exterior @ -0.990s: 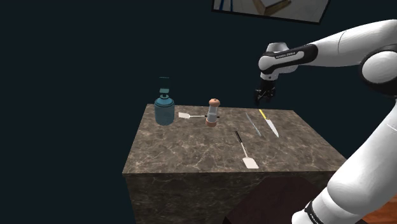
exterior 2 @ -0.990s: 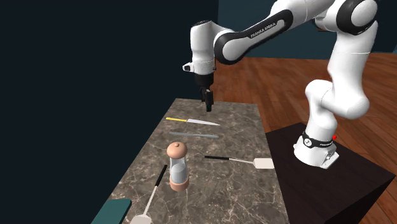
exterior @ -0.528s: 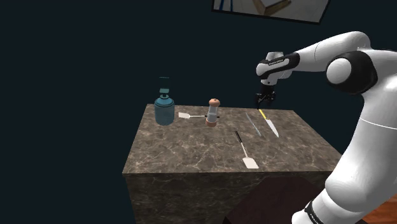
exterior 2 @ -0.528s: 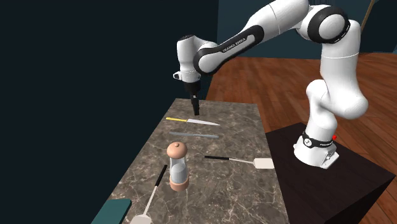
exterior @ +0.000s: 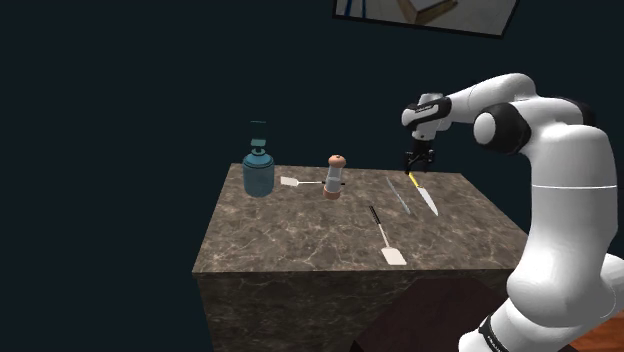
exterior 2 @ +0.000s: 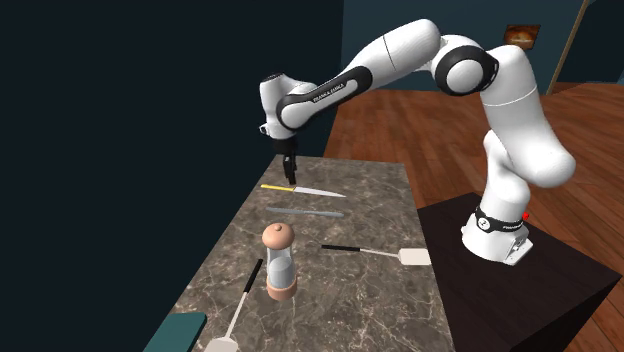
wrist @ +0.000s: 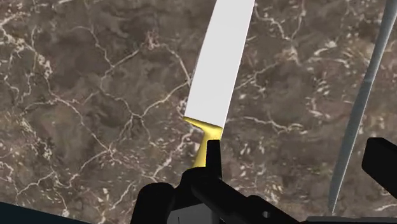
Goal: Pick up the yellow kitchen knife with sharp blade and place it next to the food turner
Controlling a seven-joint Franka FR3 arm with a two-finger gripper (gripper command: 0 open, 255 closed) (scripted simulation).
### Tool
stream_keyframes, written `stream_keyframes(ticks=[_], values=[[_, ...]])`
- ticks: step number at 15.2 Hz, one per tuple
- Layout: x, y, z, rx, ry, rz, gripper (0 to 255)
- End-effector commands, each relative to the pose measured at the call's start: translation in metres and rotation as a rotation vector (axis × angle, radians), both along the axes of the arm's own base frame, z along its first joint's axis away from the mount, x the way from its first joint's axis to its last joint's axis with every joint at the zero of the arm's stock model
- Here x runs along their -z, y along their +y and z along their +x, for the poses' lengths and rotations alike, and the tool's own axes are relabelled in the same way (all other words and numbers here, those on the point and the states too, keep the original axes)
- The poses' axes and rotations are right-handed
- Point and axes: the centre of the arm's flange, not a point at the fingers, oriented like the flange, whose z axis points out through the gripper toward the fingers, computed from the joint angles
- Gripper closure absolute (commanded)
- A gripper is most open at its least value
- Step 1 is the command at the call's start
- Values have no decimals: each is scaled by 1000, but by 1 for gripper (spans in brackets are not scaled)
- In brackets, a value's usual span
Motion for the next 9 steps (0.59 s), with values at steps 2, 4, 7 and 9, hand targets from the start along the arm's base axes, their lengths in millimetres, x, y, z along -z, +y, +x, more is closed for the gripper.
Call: stream_keyframes(ticks=[2, 4, 7, 9], values=[[22, -37, 5, 39, 13, 1, 0], [37, -59, 8, 65, 22, 1, 0], [49, -61, 6, 67, 22, 1, 0], [59, -61, 4, 67, 22, 1, 0]])
